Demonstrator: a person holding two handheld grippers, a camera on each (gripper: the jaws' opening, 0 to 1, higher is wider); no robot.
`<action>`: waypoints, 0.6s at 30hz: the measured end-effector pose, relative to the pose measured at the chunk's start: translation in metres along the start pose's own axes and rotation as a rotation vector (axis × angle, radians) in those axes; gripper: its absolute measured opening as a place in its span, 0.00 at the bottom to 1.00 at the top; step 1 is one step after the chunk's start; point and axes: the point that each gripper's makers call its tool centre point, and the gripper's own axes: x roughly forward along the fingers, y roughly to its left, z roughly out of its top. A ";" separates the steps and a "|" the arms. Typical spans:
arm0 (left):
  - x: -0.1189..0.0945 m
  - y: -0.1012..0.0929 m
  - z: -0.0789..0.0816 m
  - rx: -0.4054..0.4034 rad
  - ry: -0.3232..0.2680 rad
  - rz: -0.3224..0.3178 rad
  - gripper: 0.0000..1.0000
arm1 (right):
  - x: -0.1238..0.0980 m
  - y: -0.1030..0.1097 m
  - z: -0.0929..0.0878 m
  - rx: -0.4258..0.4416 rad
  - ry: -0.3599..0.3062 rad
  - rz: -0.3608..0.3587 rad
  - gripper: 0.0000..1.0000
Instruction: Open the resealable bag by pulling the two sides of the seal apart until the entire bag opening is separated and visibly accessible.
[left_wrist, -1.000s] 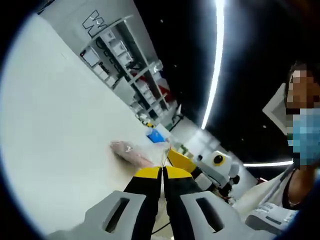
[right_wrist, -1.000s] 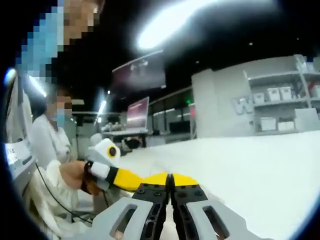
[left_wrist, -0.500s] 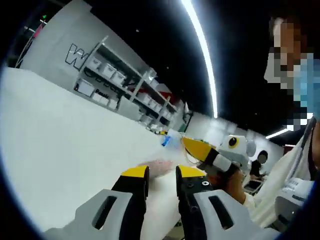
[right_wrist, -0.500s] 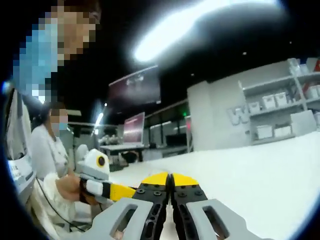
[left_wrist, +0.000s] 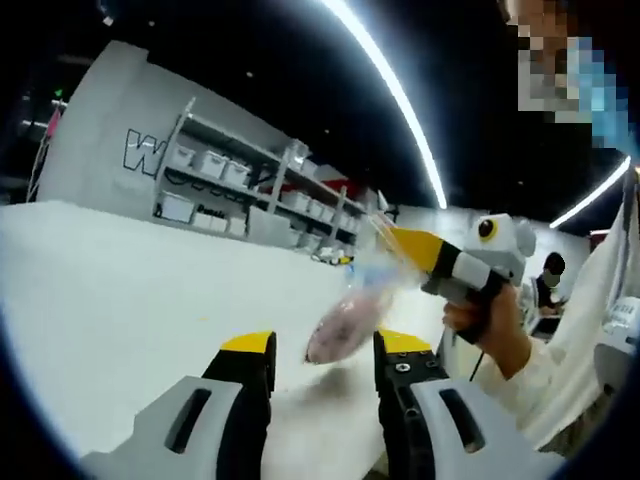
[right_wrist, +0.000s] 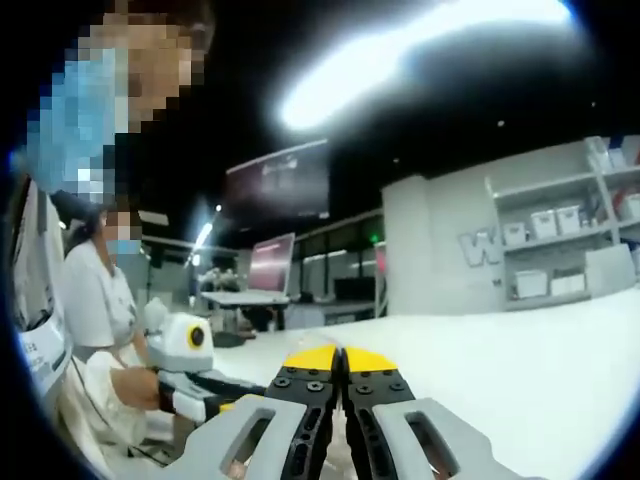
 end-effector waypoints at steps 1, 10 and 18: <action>0.001 0.002 0.002 0.040 -0.007 0.021 0.65 | 0.001 0.000 0.002 -0.010 0.000 0.001 0.00; 0.000 0.010 0.015 0.255 -0.050 0.103 1.00 | 0.005 -0.007 0.023 -0.078 -0.024 -0.003 0.00; -0.001 0.014 0.017 0.240 -0.056 0.109 1.00 | 0.014 -0.013 0.038 -0.165 -0.008 0.005 0.00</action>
